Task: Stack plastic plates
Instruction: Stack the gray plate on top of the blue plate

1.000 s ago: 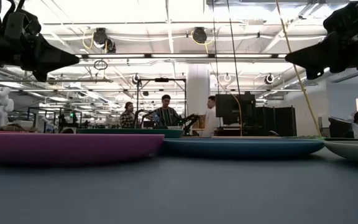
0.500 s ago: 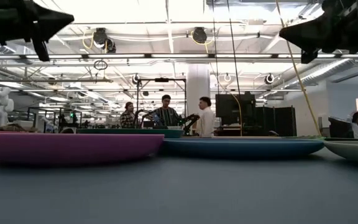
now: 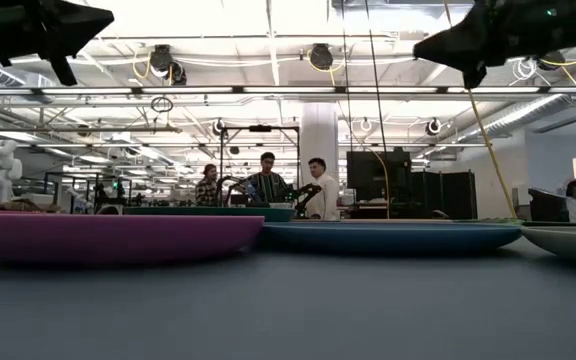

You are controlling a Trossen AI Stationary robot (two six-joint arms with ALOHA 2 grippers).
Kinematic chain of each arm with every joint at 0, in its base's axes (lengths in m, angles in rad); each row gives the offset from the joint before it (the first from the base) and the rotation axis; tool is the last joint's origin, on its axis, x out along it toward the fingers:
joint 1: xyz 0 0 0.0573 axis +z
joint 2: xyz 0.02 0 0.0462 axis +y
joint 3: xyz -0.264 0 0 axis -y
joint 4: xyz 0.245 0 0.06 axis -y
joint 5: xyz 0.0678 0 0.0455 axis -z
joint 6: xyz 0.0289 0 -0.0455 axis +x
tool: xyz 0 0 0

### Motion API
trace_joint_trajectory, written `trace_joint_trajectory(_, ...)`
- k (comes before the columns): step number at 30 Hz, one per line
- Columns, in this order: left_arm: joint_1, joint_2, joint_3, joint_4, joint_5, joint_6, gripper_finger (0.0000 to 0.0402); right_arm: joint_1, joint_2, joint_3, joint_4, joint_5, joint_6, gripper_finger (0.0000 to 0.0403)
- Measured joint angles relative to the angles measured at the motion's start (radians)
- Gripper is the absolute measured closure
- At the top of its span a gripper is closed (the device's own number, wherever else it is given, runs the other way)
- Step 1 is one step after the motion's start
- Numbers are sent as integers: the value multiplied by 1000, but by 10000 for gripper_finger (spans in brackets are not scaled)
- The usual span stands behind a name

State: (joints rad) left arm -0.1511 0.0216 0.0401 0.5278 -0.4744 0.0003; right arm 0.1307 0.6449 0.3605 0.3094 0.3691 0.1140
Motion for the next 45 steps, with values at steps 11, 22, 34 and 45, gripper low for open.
trace_joint_trajectory(11,-2,0,1,-143,1,-108,385,-5,282,289,-180,-1,132,381)
trace_joint_trajectory(22,-59,0,1,-206,41,-270,385,-45,529,578,-445,-115,230,381)
trace_joint_trajectory(34,-63,0,1,-126,-13,-158,385,-47,707,673,-631,-375,449,381)
trace_joint_trajectory(45,-63,0,1,-52,-103,29,385,-109,739,744,-836,-371,472,381)
